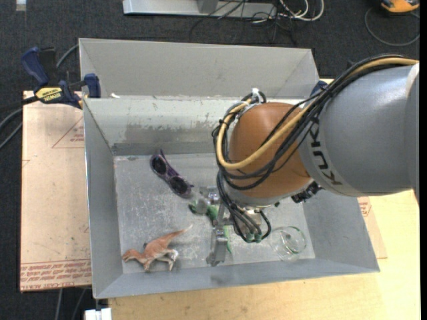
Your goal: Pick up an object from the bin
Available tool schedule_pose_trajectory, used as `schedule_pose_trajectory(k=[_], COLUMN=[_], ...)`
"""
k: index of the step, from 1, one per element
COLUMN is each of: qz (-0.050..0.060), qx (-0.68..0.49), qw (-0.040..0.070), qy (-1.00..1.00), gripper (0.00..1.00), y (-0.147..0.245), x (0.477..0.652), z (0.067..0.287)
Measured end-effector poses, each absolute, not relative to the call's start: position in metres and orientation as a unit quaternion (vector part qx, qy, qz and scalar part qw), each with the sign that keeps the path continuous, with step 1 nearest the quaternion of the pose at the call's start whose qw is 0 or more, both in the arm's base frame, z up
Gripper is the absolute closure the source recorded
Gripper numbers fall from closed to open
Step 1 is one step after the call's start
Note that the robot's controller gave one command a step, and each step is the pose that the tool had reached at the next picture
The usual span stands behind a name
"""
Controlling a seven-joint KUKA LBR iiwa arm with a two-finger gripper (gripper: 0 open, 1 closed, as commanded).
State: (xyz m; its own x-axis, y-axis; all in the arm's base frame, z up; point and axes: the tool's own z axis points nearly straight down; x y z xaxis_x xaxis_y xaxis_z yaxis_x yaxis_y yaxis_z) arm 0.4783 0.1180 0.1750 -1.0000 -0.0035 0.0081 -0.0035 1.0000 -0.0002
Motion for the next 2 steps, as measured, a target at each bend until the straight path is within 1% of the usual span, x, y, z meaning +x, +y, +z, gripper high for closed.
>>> schedule_pose_trajectory(k=[1, 2], qz=[0.0, 0.001], qx=[0.0, -0.092], qw=[0.0, 0.004], qy=[-1.0, -0.996], gripper=[0.0, 0.0], y=[0.117, 0.059], x=[0.48, 0.508], z=[0.179, 0.122])
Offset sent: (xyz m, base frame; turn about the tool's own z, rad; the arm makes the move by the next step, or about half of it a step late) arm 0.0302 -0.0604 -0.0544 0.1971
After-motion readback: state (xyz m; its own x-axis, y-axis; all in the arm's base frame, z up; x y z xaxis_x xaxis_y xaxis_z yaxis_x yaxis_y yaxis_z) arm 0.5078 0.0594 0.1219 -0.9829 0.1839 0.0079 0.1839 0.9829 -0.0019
